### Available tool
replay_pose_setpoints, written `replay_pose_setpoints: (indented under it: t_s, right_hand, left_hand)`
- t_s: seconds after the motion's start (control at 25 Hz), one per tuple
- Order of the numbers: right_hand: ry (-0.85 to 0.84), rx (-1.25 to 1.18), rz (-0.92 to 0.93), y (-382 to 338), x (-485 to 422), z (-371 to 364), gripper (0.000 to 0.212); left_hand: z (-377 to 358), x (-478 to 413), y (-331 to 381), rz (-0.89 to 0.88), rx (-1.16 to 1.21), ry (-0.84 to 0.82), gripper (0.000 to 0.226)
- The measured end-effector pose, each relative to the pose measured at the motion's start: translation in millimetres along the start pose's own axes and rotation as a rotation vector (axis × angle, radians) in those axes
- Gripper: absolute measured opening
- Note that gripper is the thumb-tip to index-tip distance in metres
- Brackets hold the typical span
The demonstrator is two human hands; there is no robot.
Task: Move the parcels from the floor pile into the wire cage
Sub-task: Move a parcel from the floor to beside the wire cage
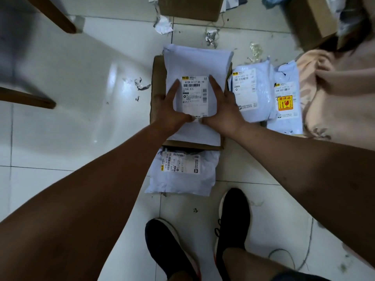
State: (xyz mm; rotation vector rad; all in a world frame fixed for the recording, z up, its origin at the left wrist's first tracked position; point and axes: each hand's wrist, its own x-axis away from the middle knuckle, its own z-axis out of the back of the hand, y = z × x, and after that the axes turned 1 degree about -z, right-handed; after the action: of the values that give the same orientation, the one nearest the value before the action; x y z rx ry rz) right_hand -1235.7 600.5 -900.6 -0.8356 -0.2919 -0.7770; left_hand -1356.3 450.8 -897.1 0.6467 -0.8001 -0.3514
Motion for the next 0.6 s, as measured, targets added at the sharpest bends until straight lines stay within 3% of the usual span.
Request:
replay_pose_setpoints:
  t_s: [0.4, 0.6]
  right_hand:
    - [0.106, -0.112, 0.096, -121.2, 157.6, 143.8, 0.117]
    - [0.176, -0.175, 0.056, -183.2, 255.0, 210.9, 0.116]
  left_hand:
    - [126.8, 168.9, 147.7, -0.018, -0.032, 0.040, 0.112]
    - [191.6, 251.0, 223.8, -0.119, -0.135, -0.004, 0.106]
